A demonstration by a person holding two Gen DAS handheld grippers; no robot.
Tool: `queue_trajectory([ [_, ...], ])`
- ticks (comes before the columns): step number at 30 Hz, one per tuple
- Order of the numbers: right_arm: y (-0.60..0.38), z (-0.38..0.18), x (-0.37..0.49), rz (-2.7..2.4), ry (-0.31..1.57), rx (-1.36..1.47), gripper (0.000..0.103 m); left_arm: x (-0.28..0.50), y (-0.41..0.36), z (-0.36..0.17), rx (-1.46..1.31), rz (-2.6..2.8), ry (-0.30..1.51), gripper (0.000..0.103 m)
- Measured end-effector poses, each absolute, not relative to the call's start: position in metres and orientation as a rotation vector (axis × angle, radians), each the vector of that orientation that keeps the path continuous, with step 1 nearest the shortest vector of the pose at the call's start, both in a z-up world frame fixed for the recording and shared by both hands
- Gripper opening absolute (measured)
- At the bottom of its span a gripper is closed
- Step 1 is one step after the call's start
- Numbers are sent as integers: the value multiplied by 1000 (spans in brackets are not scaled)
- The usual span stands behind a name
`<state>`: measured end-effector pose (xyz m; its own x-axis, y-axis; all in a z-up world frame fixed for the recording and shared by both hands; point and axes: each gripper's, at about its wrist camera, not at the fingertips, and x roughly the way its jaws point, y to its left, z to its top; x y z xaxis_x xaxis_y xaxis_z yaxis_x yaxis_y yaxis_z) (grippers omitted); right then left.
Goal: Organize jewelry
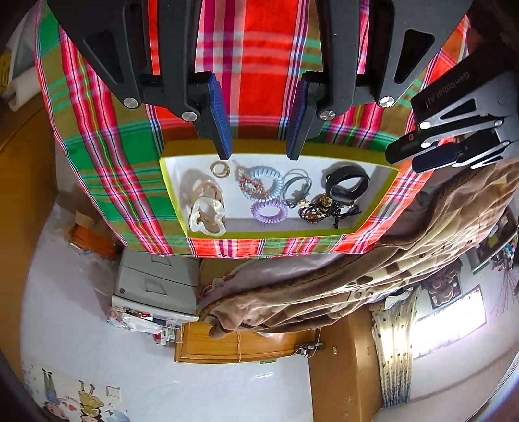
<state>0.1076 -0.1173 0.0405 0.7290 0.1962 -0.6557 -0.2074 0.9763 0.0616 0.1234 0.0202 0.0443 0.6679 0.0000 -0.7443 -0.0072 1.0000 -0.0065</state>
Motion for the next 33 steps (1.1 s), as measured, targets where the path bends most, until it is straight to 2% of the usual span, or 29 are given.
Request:
queue_trajectory([
  [33, -119, 41, 85, 227, 696, 11, 36, 93, 22, 34, -74, 56, 832, 38],
])
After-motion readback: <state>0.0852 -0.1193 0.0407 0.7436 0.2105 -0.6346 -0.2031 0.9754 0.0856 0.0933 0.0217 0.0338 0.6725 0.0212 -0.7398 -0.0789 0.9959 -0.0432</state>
